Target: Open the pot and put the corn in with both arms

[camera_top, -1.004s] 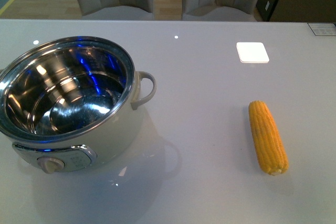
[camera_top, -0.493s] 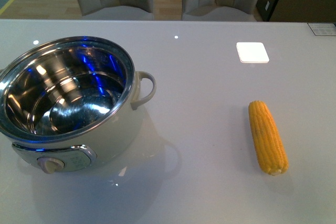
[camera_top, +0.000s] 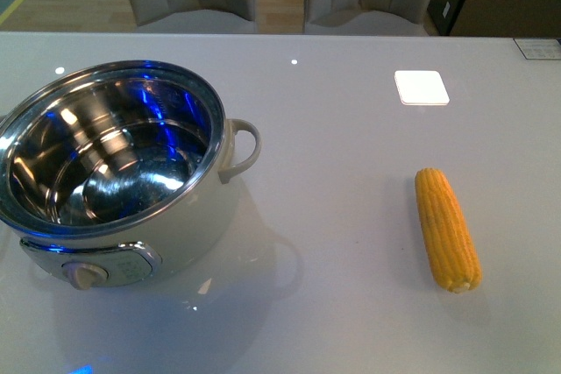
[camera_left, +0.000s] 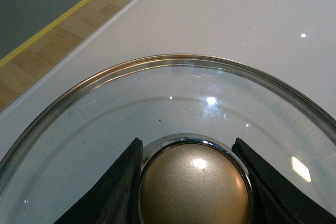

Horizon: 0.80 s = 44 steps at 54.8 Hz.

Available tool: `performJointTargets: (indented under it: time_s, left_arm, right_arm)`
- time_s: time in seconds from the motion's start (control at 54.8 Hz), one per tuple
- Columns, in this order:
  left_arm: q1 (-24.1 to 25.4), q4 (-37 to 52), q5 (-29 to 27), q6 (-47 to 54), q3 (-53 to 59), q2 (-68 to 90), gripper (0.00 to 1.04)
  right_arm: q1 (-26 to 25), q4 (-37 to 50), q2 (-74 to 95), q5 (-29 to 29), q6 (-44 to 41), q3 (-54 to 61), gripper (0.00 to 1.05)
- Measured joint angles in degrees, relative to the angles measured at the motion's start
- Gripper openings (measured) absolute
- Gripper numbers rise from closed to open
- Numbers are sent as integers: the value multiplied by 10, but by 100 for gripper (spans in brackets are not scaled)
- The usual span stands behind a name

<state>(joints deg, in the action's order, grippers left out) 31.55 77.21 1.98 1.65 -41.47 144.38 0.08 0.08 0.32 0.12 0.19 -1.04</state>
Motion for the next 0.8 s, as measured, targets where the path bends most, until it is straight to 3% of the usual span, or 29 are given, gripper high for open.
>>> performJointTargets:
  time_s: [0.803]
  left_arm:
    - [0,26,-5,0,-11,46,44]
  right_arm:
    - [0,0,0,0,0,0,96]
